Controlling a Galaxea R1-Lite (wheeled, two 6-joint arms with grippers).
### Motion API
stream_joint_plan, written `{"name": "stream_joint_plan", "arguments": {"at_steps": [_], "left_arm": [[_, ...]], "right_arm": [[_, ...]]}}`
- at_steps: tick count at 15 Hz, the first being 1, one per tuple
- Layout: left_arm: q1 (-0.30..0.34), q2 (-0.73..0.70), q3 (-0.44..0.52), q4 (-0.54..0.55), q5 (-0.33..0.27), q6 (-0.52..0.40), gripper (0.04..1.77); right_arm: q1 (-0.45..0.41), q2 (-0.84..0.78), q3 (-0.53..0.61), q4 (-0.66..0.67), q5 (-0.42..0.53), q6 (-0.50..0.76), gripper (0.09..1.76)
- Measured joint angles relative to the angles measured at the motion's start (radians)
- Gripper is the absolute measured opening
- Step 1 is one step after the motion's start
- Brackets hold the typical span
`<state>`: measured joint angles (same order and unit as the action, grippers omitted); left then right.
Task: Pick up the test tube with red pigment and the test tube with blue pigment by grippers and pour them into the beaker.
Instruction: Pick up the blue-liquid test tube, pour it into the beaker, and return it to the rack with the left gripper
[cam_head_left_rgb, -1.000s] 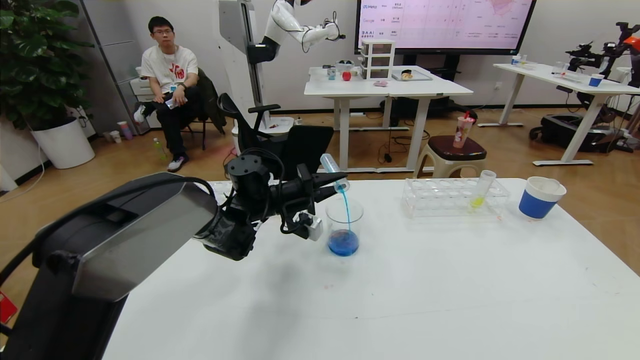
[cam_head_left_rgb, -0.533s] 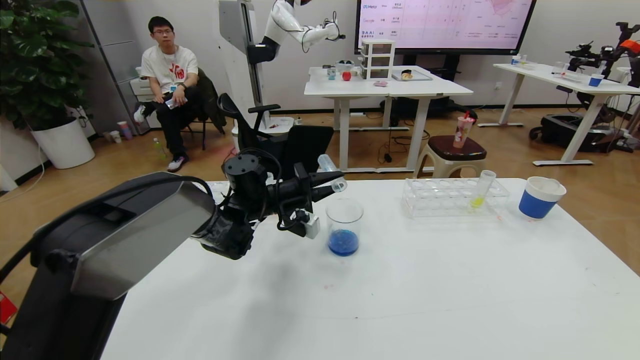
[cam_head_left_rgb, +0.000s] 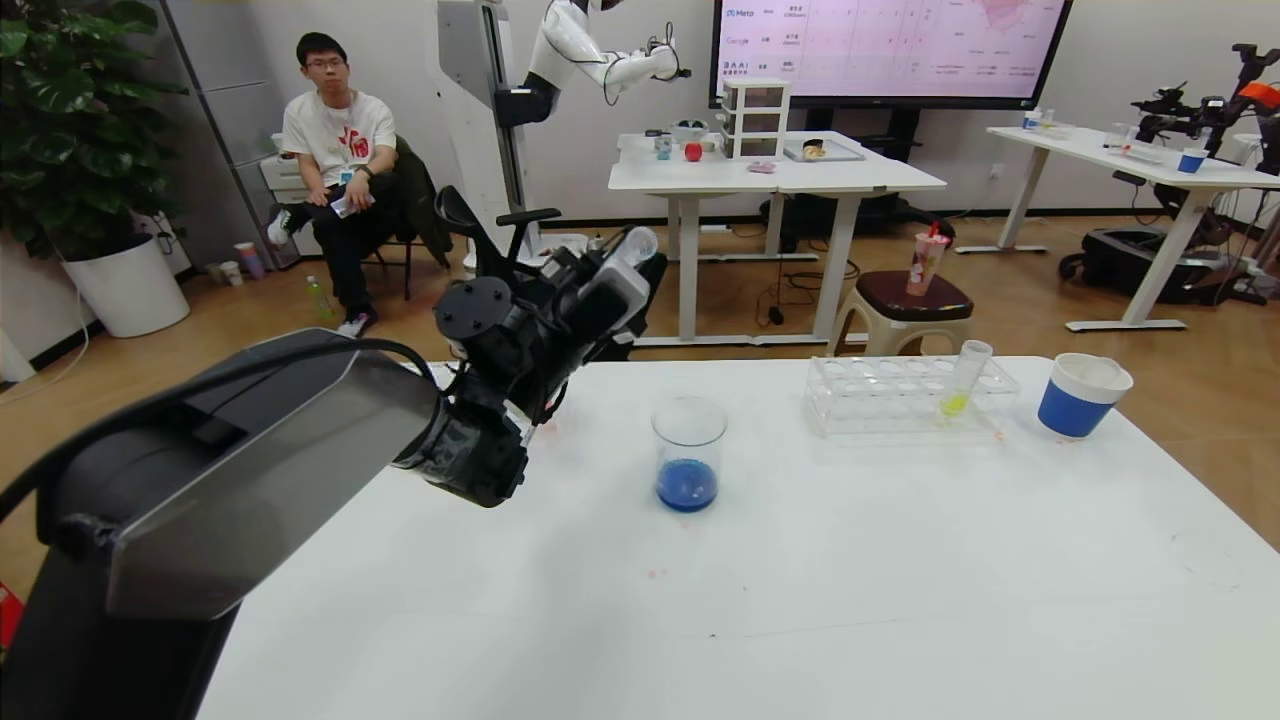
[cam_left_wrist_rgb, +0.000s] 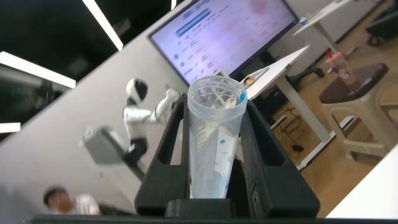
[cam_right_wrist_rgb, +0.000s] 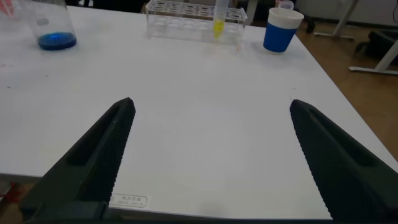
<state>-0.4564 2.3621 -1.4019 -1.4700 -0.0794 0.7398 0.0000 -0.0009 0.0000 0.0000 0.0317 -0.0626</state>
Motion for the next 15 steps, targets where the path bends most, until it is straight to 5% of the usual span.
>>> {"name": "stream_joint_plan", "arguments": {"at_steps": [4, 7, 11, 15], "left_arm": [[-0.037, -0.086, -0.042, 0.204, 0.422, -0.366, 0.50], [-0.027, -0.144, -0.052, 0.392, 0.556, -0.570, 0.50], [0.024, -0.245, 0.011, 0.533, 0.569, -0.683, 0.50], [0.182, -0.352, 0.155, 0.531, 0.467, -0.689, 0.50]], "right_arm": [[0.000, 0.000, 0.000, 0.000, 0.000, 0.000, 1.74], [0.000, 0.000, 0.000, 0.000, 0.000, 0.000, 1.74], [0.000, 0.000, 0.000, 0.000, 0.000, 0.000, 1.74], [0.000, 0.000, 0.000, 0.000, 0.000, 0.000, 1.74]]}}
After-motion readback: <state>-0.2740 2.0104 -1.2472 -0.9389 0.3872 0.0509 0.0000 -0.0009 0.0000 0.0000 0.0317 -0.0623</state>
